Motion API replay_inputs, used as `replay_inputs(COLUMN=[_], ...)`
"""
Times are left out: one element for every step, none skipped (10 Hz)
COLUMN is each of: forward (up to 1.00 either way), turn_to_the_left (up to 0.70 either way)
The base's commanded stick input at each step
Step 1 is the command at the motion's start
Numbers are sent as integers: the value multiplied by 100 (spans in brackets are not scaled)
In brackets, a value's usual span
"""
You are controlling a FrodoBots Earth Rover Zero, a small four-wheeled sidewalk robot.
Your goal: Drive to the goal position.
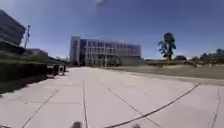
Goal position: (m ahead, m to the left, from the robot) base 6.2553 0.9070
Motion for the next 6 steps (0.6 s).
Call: replay_inputs(forward=[70, 70, 70, 70, 70, 70], turn_to_the_left=[0, 0, 0, 0, 0, 0])
